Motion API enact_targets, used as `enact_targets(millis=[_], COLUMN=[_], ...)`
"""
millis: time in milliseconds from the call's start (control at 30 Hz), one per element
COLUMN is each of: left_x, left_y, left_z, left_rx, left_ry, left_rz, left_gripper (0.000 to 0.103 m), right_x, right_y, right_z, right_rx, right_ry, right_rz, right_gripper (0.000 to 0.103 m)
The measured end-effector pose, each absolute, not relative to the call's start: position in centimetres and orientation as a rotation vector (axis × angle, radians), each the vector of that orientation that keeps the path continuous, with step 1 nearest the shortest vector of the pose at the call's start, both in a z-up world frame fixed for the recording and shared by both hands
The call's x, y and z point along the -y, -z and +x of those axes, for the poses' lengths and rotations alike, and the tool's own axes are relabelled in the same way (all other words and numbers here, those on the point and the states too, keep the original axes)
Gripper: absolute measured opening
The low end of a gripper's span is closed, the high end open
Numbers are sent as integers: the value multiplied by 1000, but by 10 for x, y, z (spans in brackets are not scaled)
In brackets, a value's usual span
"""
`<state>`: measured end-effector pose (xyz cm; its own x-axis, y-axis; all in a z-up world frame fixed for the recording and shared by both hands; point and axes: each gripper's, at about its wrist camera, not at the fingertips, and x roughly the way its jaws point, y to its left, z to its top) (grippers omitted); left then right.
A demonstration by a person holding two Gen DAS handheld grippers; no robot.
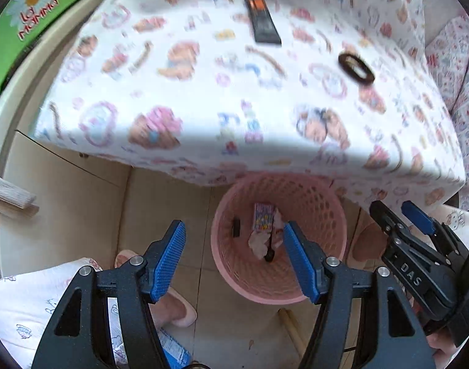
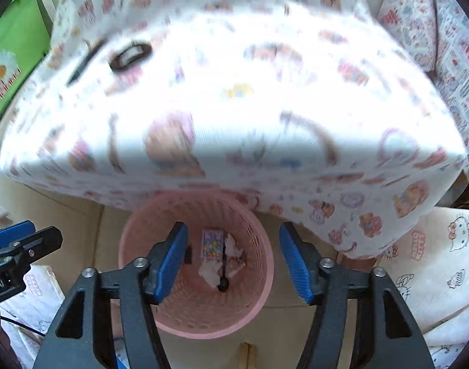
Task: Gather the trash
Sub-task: 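Move both open tools back over the table toward the packet and hair tie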
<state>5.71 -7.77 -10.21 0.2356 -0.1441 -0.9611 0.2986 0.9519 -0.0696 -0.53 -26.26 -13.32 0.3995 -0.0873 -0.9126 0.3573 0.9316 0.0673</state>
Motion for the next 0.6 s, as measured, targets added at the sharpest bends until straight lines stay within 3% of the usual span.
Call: enact_targets(millis=[600], left_x=[62], left_y=[15], left_z=[83], left_rx=[-1124], left_ry=[271], left_rz=[79], left_gripper=[67], right_x=[264], right_y=[31], right_z=[-4], right_rx=[-935], right_ry=[197], right_rz=[189], right_gripper=[73])
